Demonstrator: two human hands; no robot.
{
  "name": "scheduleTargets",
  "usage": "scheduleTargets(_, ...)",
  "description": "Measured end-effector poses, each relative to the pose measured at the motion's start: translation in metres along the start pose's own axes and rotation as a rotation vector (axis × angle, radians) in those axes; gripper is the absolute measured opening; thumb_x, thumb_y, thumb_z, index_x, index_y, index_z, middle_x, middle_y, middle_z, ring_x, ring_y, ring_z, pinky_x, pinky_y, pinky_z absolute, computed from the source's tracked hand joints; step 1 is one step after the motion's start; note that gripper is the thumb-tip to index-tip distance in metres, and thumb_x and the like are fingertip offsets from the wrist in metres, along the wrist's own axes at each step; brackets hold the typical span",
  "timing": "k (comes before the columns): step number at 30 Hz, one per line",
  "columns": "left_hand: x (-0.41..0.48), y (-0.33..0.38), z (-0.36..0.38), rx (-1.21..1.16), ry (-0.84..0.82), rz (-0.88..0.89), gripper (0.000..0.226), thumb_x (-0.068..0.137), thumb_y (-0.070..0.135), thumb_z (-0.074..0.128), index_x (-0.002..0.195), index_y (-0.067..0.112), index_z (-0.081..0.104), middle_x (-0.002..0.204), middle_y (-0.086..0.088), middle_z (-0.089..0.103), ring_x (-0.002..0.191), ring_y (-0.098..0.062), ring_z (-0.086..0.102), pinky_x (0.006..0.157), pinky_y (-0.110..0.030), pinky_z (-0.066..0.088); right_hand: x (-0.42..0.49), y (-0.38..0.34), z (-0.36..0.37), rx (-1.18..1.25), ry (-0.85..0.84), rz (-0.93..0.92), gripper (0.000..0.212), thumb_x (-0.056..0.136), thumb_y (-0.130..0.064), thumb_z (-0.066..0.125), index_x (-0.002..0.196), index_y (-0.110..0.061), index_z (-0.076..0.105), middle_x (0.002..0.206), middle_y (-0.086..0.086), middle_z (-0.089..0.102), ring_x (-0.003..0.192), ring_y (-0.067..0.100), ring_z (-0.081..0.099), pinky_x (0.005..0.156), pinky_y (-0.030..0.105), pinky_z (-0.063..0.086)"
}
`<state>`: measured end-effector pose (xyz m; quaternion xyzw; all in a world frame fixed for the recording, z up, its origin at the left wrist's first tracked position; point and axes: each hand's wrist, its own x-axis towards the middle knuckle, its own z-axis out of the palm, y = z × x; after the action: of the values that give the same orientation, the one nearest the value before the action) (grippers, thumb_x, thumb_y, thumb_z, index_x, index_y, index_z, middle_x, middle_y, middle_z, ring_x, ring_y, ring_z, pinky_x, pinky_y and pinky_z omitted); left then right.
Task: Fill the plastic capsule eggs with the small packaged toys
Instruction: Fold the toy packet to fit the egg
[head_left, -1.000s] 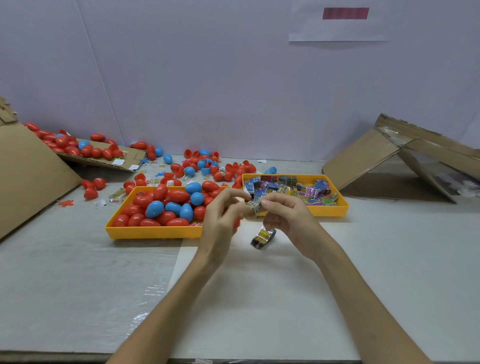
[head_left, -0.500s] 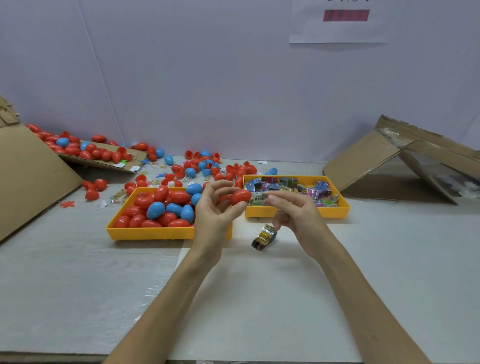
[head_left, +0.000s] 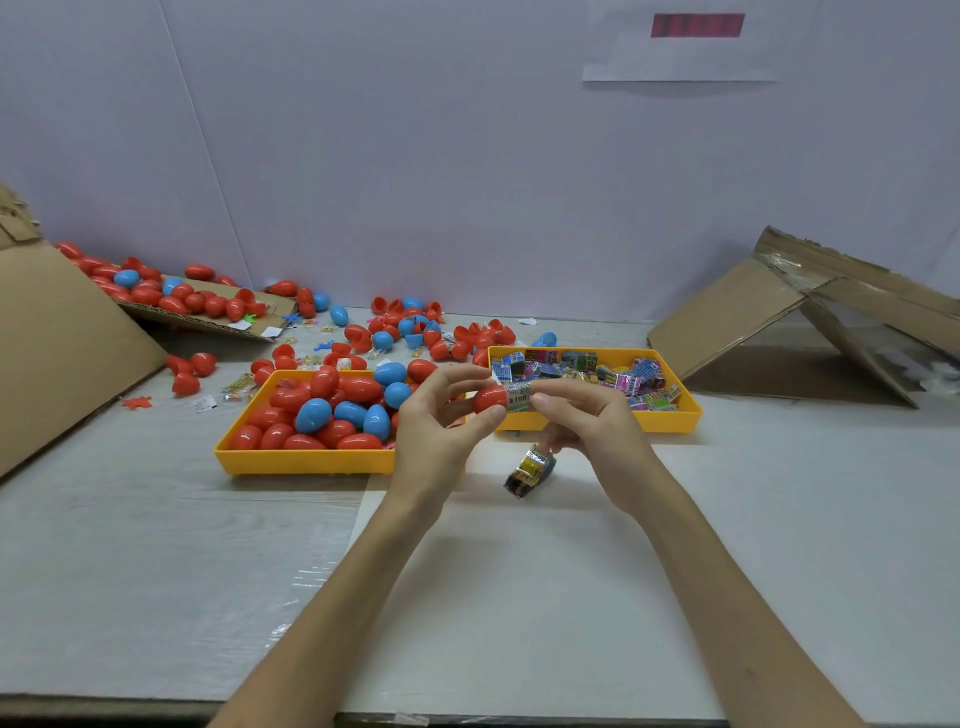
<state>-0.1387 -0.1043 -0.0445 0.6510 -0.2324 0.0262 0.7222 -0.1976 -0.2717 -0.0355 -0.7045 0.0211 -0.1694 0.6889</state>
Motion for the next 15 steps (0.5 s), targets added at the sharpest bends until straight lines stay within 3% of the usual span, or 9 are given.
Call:
scheduleTargets(7, -0.0017, -0.0033, 0.002, 0.09, -0.055, 0.032, 0.025, 0.083, 0.015, 0.082, 0.102, 0.027, 0.071, 0.097, 0.014, 0.074, 0.097, -0.002, 0.069, 0.081, -0.017, 0.055, -0.0003, 0.0036, 0.0016, -0.105, 0.093, -0.104, 0.013, 0.088, -0.001, 0.073, 0.092, -0.012, 0.077, 0.079, -0.003, 0.076, 0.07, 0.008, 0.069, 0.062, 0.018, 0.053)
scheduleTargets(10, -0.0023, -0.0045, 0.0025, 0.127, -0.068, 0.06, 0.022, 0.083, 0.015, 0.082, 0.101, 0.023, 0.072, 0.095, 0.014, 0.074, 0.096, -0.002, 0.068, 0.079, -0.014, 0.053, 0.0002, 0.0044, 0.0005, -0.124, 0.123, -0.138, 0.011, 0.083, -0.003, 0.078, 0.087, -0.014, 0.078, 0.081, 0.0, 0.076, 0.079, 0.014, 0.072, 0.07, 0.025, 0.059)
scheduleTargets(15, -0.0024, -0.0057, 0.0028, 0.234, -0.066, 0.101, 0.024, 0.083, 0.019, 0.083, 0.098, 0.032, 0.07, 0.096, 0.017, 0.072, 0.093, 0.003, 0.067, 0.073, -0.01, 0.052, -0.0008, 0.0017, 0.0011, -0.158, 0.09, -0.189, 0.015, 0.083, -0.008, 0.08, 0.083, -0.023, 0.078, 0.083, 0.0, 0.076, 0.081, 0.019, 0.072, 0.074, 0.029, 0.06)
